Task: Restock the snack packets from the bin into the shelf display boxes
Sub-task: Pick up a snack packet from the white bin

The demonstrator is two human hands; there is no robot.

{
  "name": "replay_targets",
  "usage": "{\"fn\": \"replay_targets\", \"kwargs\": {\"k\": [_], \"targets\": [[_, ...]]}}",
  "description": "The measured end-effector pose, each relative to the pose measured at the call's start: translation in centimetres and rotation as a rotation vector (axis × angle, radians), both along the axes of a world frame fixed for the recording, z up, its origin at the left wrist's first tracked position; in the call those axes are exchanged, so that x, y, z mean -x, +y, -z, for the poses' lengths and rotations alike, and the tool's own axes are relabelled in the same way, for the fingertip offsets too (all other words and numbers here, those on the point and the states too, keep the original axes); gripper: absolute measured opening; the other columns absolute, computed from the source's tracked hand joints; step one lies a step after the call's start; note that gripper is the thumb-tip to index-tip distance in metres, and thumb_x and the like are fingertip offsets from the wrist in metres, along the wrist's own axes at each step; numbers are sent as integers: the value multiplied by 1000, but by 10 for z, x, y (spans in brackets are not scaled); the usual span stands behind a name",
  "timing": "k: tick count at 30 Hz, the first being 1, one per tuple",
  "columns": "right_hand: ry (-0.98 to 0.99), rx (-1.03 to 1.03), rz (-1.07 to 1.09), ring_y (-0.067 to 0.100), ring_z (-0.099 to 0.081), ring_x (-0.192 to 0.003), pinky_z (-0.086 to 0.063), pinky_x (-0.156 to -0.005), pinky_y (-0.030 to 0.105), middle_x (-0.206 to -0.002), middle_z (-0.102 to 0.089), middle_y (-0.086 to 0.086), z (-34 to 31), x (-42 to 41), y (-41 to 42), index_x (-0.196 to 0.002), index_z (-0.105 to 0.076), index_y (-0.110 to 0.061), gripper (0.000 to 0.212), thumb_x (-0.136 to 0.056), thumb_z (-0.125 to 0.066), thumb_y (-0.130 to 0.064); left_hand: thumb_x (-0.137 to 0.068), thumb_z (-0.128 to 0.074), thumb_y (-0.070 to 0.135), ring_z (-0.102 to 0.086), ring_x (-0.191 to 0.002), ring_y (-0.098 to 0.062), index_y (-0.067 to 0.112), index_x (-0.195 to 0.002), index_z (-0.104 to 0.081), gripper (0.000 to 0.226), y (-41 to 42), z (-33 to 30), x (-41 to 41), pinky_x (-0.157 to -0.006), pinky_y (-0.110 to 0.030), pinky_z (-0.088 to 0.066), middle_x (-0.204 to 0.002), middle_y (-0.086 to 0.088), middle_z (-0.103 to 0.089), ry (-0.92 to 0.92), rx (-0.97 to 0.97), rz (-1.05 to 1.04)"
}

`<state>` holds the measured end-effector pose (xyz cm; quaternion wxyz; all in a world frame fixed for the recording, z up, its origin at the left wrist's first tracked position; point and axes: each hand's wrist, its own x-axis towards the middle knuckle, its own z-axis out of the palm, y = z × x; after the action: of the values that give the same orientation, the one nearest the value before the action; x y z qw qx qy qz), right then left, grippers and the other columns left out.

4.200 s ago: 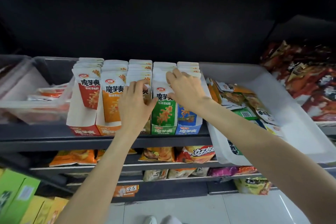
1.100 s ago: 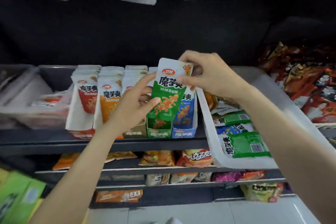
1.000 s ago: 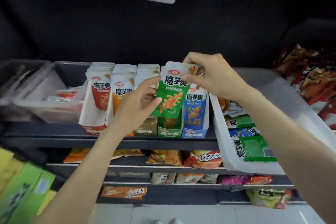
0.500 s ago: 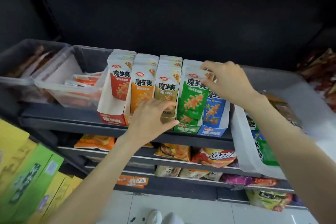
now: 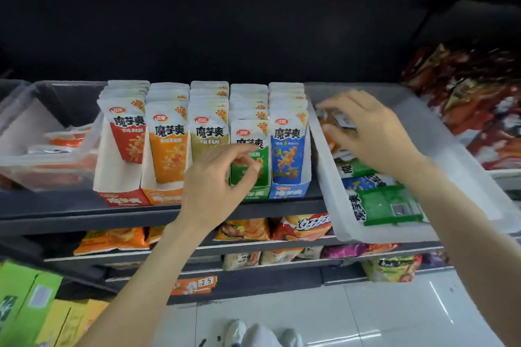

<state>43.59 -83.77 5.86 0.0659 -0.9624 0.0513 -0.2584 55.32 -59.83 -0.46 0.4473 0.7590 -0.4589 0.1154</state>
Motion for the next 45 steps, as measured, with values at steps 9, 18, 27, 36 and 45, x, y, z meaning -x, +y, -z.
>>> {"fn": "replay_targets", "kwargs": {"k": [9,18,27,36,45], "targets": [[480,8,268,28,-60,-105,-48,-90,46,-111,-68,2,43,125,-100,-110,-68,-19,31,-82,-72,-31,-89,-54,37,-57,-90,-5,26,-111,-65,27,-123,-30,43,-80,-23,-43,-94,17,-66,-121,-214,477],[716,143,323,32,-56,-114,-45,-96,42,-138,-49,14,68,112,-132,-147,-25,-8,66,-96,-40,-48,-85,-51,64,-40,-127,-18,25,-136,-44,64,-244,-9,54,-110,-36,-25,-136,4,-50,-671,-869,474],[758,338,134,25,-53,-118,-36,-106,39,-133,-54,5,67,121,-120,-139,-39,-25,55,-93,-39,-57,-79,-56,66,-39,-126,-18,27,-139,-41,72,-252,2,53,-106,-34,-24,-135,5,-49,-790,-899,443],[625,300,186,28,-64,-88,-51,-79,38,-96,-64,9,50,108,-107,-120,-49,-11,35,-98,-46,-38,-79,-55,68,-43,-124,-13,31,-135,-46,68,-248,-8,51,-107,-32,-22,-132,11,-54,-676,-797,451],[-396,-53,290,10,-48,-46,-41,-44,25,-57,-56,-2,-16,144,-72,-90,-67,-8,15,-95,-54,-15,-83,-71,35,-59,-95,4,35,-109,-62,28,-204,-59,58,-81,-16,-45,-100,27,-64,137,-156,647]]}}
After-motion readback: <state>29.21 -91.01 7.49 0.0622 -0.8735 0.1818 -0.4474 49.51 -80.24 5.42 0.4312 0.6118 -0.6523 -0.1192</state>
